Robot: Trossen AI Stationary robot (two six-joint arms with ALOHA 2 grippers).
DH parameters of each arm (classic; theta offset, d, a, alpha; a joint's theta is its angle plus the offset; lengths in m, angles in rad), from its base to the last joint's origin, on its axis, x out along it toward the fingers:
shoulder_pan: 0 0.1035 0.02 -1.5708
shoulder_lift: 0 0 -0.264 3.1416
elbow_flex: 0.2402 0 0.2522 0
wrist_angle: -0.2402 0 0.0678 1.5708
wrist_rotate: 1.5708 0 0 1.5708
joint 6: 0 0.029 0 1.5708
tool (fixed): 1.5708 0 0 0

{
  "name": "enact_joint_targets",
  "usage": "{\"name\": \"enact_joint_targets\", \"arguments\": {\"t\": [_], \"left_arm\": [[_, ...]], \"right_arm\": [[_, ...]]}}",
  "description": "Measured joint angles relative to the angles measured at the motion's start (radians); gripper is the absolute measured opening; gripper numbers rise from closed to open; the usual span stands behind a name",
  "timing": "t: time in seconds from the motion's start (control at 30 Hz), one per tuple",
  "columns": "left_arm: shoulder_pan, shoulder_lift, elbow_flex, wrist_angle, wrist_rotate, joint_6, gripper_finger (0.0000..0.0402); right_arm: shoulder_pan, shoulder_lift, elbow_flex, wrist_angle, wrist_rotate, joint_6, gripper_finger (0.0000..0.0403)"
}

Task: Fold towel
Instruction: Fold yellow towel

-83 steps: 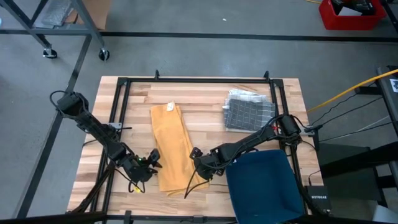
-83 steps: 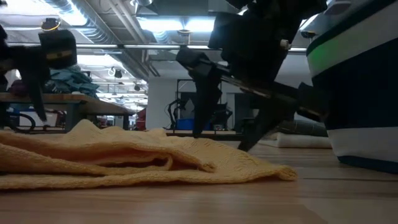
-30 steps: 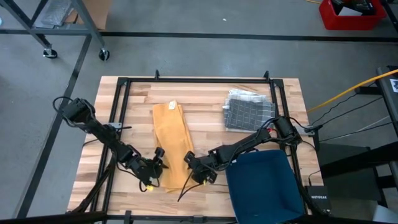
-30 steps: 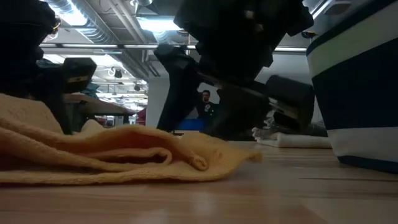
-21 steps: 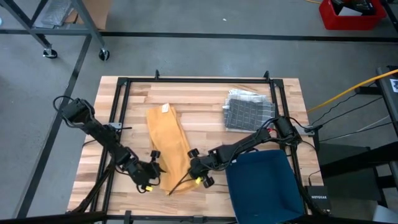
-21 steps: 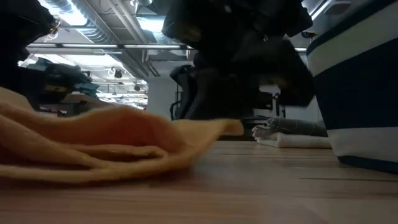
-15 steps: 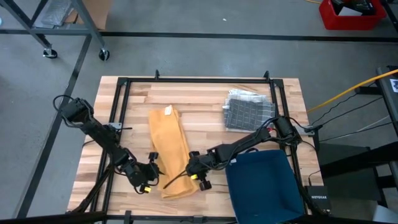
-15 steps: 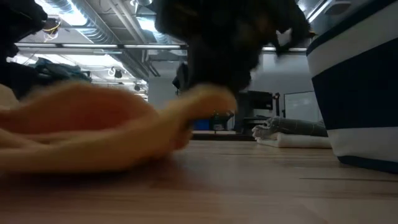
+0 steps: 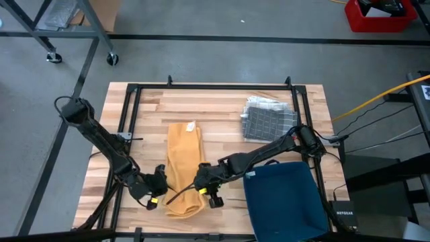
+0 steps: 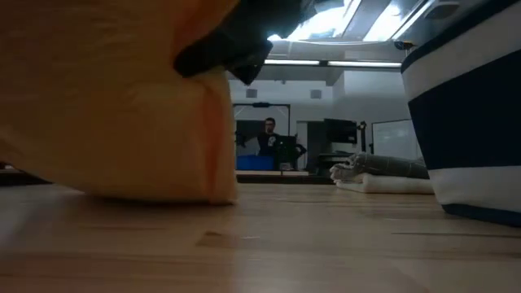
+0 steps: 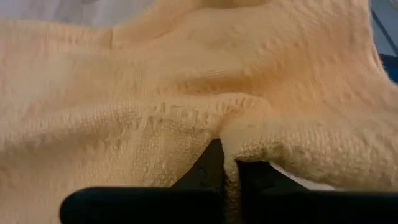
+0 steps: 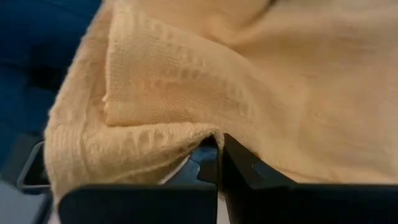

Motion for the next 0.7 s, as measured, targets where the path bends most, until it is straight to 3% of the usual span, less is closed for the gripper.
{"name": "enact_joint_targets", "arguments": {"t": [0.2,0.47,0.7], "left_arm": [[0.019,-0.145,0.0,-0.158,-0.007,-0.002,0.0001],[0.061,-0.332,0.0,-0.217,-0.009,-0.018,0.0001],[0.081,-0.406,0.0,-0.285,-0.111,-0.197,0.0001]], "right_arm": [[-0.021,0.0,0.084,-0.088,0.057,-0.003,0.0009],[-0.055,0.0,0.247,-0.245,0.161,-0.018,0.0006],[-0.11,0.0,0.32,-0.274,0.334,0.053,0.0005]]}}
